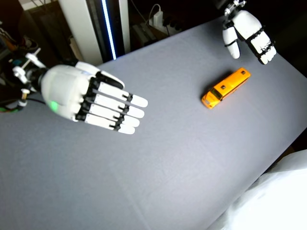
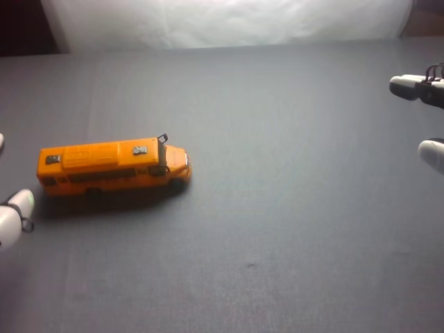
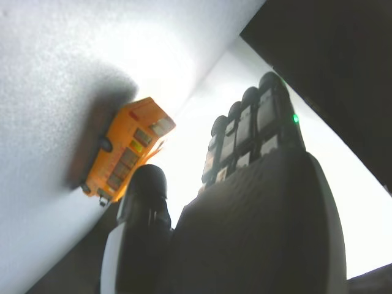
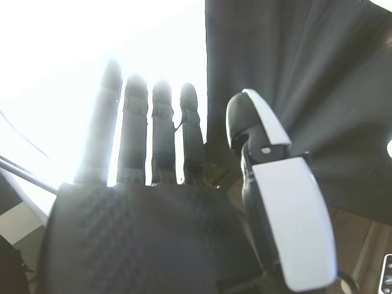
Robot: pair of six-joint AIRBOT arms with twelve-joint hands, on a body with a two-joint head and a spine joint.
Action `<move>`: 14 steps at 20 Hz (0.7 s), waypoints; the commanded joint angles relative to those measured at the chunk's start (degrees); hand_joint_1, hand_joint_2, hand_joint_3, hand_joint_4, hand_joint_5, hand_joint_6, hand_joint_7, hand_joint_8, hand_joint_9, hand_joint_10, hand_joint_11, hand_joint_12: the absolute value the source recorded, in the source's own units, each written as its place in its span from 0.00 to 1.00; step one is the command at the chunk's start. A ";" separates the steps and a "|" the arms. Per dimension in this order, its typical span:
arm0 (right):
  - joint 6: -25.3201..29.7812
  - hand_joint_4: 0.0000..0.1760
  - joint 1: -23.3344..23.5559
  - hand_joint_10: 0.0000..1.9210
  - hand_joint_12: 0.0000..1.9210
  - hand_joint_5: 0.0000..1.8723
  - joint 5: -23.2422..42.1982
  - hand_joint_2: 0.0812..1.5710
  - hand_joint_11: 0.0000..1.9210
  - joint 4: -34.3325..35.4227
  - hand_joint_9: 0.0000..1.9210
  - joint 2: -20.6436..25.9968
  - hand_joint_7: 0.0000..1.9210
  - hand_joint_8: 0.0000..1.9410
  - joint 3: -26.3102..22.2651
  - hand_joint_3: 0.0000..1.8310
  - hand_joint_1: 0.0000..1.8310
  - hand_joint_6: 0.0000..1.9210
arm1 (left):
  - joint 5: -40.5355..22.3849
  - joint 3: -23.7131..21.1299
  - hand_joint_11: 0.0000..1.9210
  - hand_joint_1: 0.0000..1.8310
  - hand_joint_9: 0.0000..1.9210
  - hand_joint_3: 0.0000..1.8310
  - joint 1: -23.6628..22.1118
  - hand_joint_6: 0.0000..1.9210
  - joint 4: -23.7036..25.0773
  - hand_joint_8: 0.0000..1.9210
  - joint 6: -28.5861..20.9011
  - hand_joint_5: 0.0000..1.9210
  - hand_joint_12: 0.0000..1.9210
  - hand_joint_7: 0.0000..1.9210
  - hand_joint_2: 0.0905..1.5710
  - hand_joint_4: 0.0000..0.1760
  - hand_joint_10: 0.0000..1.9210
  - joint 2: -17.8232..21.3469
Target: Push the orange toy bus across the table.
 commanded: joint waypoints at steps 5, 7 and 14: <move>0.80 0.00 0.22 0.00 0.03 0.23 7.06 0.87 0.25 0.46 0.23 -0.14 0.22 0.00 0.13 0.00 0.35 0.00 | -1.18 1.32 0.00 0.00 0.00 0.01 -0.24 0.00 1.94 0.00 1.09 0.00 0.00 0.00 0.96 0.00 0.00 -1.96; 0.82 0.00 0.22 0.00 0.03 0.23 7.06 0.87 0.25 0.44 0.23 -0.14 0.22 0.00 0.22 0.00 0.34 0.00 | -0.39 1.35 0.00 0.00 0.00 0.00 -0.24 0.00 2.72 0.00 1.09 0.00 0.00 0.00 0.95 0.00 0.00 -2.00; 0.90 0.00 0.24 0.00 0.02 0.23 7.05 0.87 0.26 0.44 0.23 -0.26 0.22 0.00 0.27 0.00 0.35 0.00 | 4.26 1.91 0.00 0.00 0.00 0.00 -3.89 0.00 10.99 0.00 1.09 0.00 0.00 0.00 0.95 0.00 0.00 -3.96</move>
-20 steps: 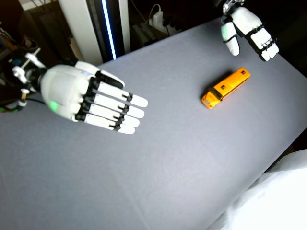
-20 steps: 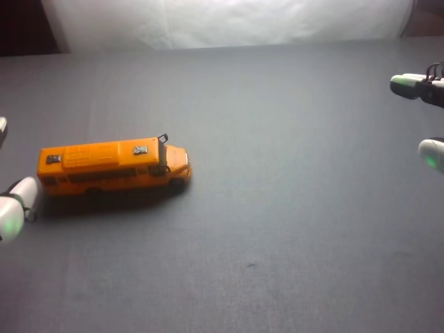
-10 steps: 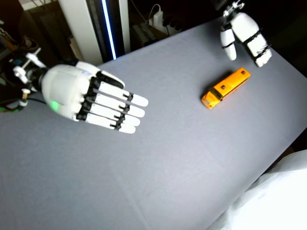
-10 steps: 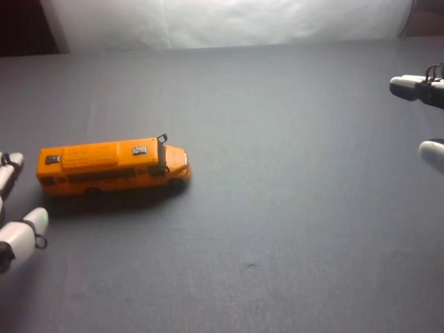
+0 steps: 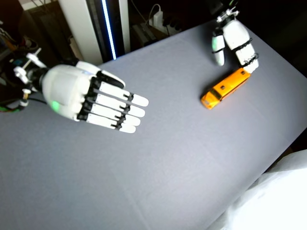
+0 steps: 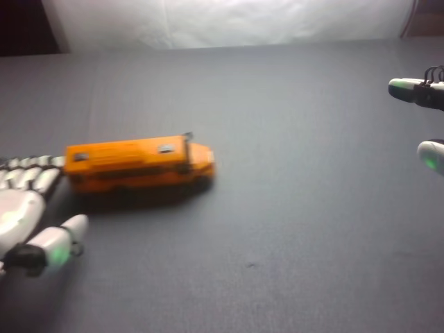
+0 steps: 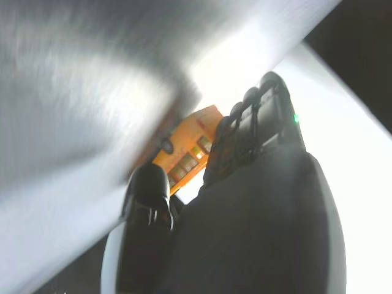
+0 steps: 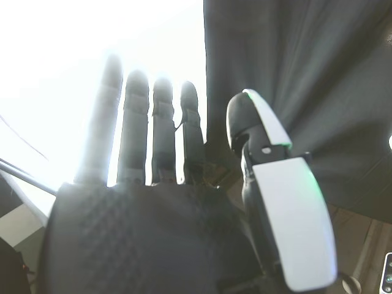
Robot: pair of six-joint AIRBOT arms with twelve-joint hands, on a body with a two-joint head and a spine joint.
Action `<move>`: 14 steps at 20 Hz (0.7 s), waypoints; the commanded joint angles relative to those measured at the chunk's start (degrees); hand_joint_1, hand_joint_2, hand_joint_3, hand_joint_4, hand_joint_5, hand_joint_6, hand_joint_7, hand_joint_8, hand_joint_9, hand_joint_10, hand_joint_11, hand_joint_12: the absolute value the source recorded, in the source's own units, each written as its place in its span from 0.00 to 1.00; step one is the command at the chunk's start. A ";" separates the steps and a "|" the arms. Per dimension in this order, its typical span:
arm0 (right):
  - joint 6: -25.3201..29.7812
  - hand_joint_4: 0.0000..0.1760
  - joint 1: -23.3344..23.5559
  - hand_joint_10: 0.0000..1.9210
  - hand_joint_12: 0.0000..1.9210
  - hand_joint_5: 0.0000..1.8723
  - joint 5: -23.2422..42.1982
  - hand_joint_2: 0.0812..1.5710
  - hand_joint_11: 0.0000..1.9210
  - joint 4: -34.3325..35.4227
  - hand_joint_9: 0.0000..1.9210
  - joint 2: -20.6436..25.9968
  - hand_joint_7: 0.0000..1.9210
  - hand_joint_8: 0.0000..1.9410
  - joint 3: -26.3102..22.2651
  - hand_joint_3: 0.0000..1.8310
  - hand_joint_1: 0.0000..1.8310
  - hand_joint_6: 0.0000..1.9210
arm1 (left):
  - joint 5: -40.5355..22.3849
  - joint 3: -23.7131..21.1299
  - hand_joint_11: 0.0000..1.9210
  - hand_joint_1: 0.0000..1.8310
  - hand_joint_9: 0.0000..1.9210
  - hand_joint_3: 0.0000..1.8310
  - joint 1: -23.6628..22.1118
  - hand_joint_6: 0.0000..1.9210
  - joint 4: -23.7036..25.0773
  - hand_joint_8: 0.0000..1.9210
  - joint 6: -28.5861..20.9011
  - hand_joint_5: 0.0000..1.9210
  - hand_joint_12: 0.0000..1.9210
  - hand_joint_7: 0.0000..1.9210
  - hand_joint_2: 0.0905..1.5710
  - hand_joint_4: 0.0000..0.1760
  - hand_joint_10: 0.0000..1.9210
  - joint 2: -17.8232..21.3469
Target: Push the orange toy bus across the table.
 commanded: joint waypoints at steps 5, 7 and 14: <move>0.48 0.00 0.22 0.00 0.02 0.24 7.10 0.87 0.27 0.47 0.23 -0.20 0.23 0.00 0.21 0.00 0.33 0.00 | -4.34 0.16 0.00 0.00 0.00 0.00 -3.88 0.00 7.15 0.00 0.63 0.00 0.00 0.00 0.93 0.00 0.00 -1.58; 0.50 0.00 0.21 0.00 0.02 0.24 7.10 0.87 0.27 0.48 0.24 -0.20 0.23 0.00 0.16 0.00 0.34 0.00 | -6.24 -0.29 0.00 0.00 0.00 0.00 -3.89 0.00 6.70 0.00 0.64 0.00 0.00 0.00 0.93 0.00 0.00 -1.10; 0.61 0.00 0.13 0.00 0.01 0.22 10.29 0.88 0.26 1.83 0.22 0.26 0.22 0.00 0.00 0.00 0.35 0.00 | -21.77 -3.77 0.02 0.00 0.01 0.00 -2.95 0.01 15.44 0.01 -10.63 0.03 0.01 0.01 0.92 0.00 0.00 2.73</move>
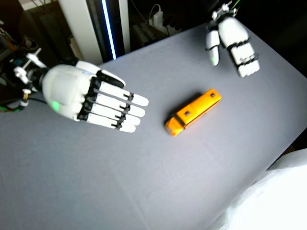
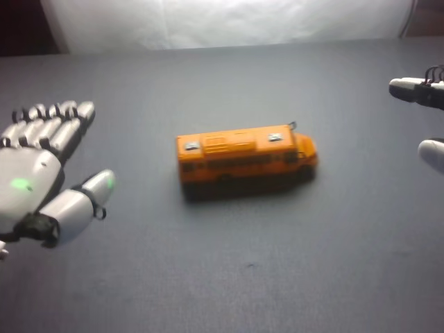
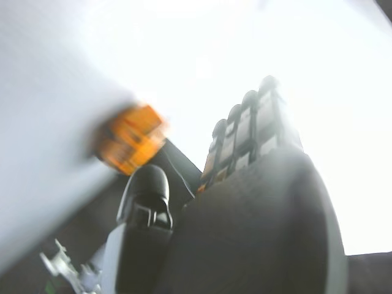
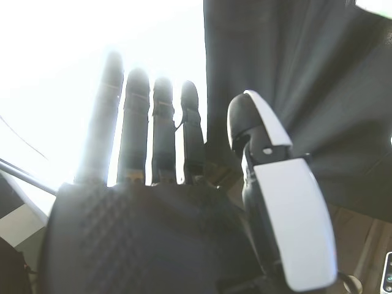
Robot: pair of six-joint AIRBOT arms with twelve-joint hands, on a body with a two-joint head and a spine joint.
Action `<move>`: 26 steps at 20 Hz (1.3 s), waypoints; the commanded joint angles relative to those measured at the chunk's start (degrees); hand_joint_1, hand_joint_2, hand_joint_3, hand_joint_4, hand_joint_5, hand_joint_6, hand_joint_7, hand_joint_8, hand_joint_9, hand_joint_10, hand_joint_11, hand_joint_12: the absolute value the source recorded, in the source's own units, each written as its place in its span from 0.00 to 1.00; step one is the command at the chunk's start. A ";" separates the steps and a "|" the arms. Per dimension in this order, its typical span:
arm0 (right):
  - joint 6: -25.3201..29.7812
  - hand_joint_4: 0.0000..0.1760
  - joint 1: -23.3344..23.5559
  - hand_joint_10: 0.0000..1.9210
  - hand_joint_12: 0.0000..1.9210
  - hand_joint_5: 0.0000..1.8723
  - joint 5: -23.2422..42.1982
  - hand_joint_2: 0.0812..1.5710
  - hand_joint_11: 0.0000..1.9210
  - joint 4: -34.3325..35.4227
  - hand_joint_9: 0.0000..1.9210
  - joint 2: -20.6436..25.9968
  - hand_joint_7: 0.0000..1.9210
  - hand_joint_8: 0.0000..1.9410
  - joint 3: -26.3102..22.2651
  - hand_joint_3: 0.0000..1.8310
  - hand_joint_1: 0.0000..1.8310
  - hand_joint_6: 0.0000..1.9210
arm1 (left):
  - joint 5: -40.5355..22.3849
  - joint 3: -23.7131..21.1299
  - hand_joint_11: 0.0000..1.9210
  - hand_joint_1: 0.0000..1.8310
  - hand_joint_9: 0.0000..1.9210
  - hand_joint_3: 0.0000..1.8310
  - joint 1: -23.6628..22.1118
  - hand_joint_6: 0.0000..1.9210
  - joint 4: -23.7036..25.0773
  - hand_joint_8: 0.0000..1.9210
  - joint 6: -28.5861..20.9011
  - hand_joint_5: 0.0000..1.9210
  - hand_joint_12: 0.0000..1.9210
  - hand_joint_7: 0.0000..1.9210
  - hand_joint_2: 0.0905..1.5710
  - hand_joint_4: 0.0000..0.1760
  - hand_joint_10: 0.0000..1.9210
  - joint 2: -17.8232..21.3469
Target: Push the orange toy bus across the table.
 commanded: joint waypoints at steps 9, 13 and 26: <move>-0.37 0.00 0.21 0.00 0.01 0.20 20.50 0.89 0.25 2.29 0.22 2.07 0.22 0.00 -0.94 0.00 0.41 0.00 | -21.67 -2.75 0.01 0.00 0.01 0.00 -0.11 0.00 13.24 0.00 -5.42 0.01 0.01 0.02 0.89 0.00 0.00 2.35; -0.89 0.00 0.16 0.00 0.01 0.20 20.50 0.90 0.25 2.20 0.22 2.16 0.21 0.00 -1.26 0.00 0.43 0.00 | -22.35 -3.19 0.02 0.00 0.02 0.00 0.49 0.01 13.80 0.00 -5.40 0.02 0.02 0.02 0.88 0.00 0.00 2.43; -0.91 0.00 -0.33 0.00 0.00 0.23 20.33 0.91 0.22 2.89 0.18 2.14 0.19 0.00 -1.51 0.00 0.48 0.00 | -22.85 -3.97 0.07 0.00 0.09 0.00 1.95 0.00 12.80 0.01 -5.41 0.06 0.03 0.08 0.90 0.00 0.01 2.31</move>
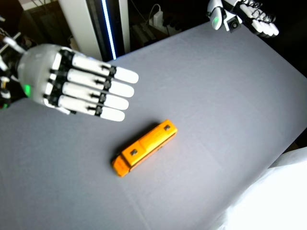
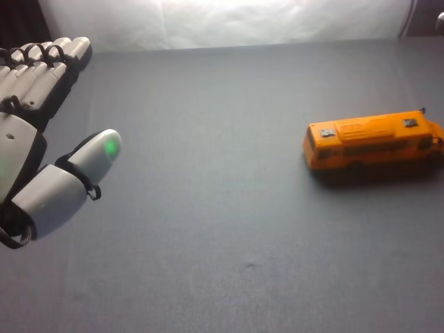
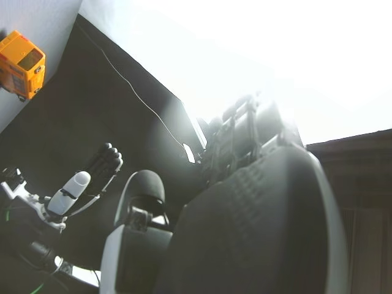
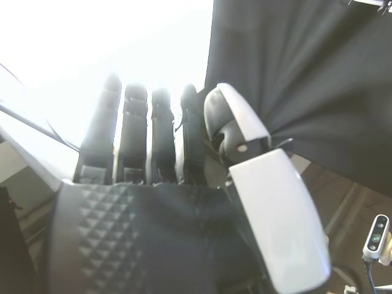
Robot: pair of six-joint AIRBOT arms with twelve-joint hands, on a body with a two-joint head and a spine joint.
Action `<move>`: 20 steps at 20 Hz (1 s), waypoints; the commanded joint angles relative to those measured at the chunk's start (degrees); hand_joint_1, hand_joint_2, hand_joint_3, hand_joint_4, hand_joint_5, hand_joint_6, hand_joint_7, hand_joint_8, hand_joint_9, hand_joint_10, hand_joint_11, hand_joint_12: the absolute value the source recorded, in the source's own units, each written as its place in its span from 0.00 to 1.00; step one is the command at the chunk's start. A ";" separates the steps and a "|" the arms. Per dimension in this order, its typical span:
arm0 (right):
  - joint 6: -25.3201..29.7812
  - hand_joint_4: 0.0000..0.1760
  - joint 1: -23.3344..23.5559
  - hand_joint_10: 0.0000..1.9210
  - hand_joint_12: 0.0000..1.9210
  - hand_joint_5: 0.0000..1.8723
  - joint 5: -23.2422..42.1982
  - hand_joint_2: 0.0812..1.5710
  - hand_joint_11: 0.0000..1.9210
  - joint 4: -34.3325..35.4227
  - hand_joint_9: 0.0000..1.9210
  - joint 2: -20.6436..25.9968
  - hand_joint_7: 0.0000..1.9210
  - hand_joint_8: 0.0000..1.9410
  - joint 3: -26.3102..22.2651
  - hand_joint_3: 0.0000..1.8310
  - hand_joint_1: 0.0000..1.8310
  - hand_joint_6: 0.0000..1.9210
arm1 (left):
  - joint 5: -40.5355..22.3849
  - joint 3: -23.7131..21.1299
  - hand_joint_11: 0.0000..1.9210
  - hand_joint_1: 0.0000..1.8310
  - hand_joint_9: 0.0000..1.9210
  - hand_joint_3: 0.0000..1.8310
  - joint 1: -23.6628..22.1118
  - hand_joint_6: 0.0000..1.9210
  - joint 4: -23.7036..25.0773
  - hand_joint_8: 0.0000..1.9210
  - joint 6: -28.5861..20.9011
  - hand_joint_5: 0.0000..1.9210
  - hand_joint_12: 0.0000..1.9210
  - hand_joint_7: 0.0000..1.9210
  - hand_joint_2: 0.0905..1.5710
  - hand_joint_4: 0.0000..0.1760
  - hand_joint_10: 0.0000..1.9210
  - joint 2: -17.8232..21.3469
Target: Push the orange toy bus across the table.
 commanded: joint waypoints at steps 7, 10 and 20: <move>0.08 0.00 -0.09 0.00 0.01 0.24 7.18 0.92 0.23 1.09 0.19 0.23 0.20 0.00 -0.18 0.00 0.50 0.00 | -7.37 -0.59 0.05 0.00 0.08 0.01 0.56 0.01 1.81 0.00 -0.15 0.08 0.02 0.09 0.92 0.00 0.00 0.03; 0.08 0.00 -0.09 0.00 0.01 0.24 7.18 0.91 0.23 1.09 0.19 0.23 0.20 0.00 -0.20 0.00 0.48 0.00 | -7.36 -0.65 0.05 0.00 0.07 0.00 0.61 0.00 1.79 0.00 -0.16 0.08 0.02 0.08 0.92 0.00 0.00 -0.08; 0.08 0.00 0.07 0.01 0.56 0.30 7.37 0.87 0.02 1.00 0.24 0.51 0.26 0.00 -0.89 0.00 0.47 0.00 | -8.02 1.23 0.01 0.00 0.03 0.00 1.72 0.00 0.78 0.01 -7.54 0.06 0.01 0.06 0.89 0.00 0.00 -2.83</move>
